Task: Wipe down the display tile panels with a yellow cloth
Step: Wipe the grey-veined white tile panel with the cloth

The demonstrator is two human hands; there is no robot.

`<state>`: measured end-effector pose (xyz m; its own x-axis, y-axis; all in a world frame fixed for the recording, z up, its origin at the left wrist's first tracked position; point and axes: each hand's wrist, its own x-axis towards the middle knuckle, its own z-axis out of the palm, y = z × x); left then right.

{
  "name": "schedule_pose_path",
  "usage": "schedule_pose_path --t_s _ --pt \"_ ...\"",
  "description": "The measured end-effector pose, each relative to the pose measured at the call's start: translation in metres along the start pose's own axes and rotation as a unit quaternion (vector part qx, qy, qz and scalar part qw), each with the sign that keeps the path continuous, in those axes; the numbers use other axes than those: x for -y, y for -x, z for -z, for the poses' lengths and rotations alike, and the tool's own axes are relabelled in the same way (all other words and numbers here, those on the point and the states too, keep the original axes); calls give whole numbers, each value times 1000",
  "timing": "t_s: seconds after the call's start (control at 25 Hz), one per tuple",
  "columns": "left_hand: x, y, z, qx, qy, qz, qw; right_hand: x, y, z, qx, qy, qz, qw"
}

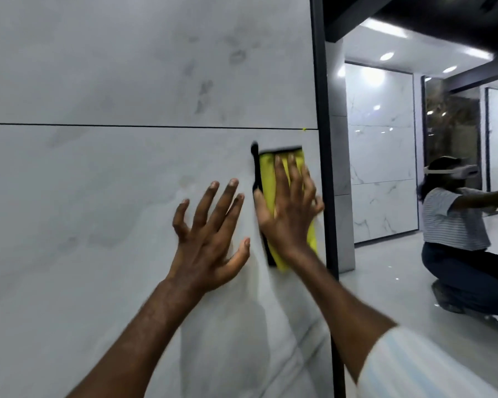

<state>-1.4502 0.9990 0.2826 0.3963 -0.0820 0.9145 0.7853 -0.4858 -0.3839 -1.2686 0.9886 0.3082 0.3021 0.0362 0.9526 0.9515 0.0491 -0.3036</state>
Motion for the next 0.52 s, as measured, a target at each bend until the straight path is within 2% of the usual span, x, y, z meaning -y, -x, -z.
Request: schedule_pose_path --t_s 0.08,0.16,0.32,0.52 --pt "-13 -1 -11 10 5 -10 1000 -23 59 3 21 14 4 1000" --pt "-19 10 -22 33 -25 -33 999 -40 66 4 42 20 26 999" --pt "-19 21 -26 48 -58 -47 996 -48 -22 11 58 -1 -16 998" --pt "-21 17 -26 54 -60 -46 996 -45 -79 10 53 -11 10 998"
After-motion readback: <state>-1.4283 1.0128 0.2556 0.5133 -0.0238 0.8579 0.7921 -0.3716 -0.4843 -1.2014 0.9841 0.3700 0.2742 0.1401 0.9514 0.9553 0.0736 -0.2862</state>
